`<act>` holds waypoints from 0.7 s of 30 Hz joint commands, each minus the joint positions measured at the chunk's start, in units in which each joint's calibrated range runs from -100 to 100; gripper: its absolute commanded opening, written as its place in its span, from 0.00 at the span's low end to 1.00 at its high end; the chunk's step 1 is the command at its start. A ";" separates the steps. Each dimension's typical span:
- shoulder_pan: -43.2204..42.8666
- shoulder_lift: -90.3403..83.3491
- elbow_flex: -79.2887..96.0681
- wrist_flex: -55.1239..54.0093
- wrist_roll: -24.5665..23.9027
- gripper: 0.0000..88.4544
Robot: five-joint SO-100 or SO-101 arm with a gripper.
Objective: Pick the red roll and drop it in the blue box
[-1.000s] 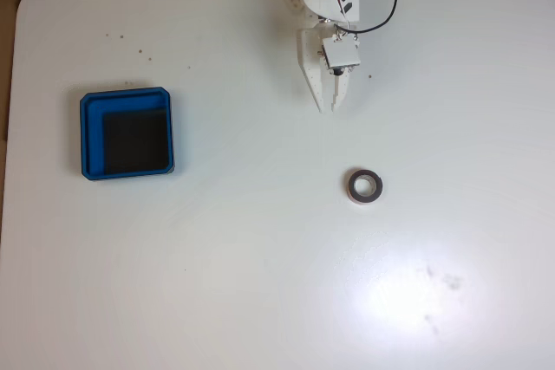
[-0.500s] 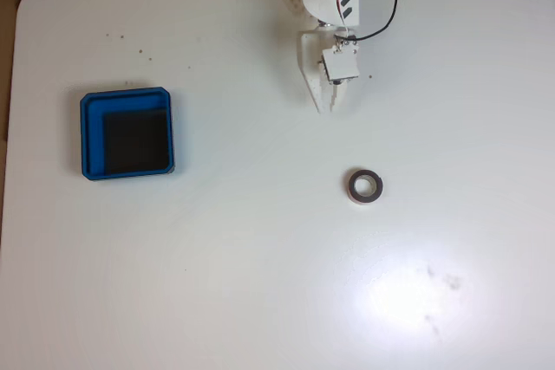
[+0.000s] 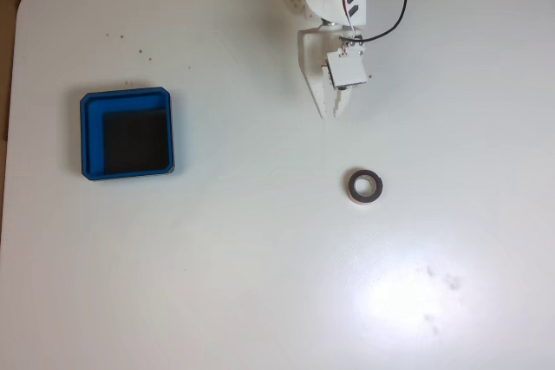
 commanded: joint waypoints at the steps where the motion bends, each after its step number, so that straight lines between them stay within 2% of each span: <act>1: -0.39 7.81 -11.20 -1.31 -0.29 0.01; 5: -0.98 14.50 -17.31 -1.06 -0.20 0.01; 12: -8.60 25.70 -26.92 -0.81 -0.20 0.01; 21: -12.60 39.92 -38.69 -0.32 -0.12 0.01</act>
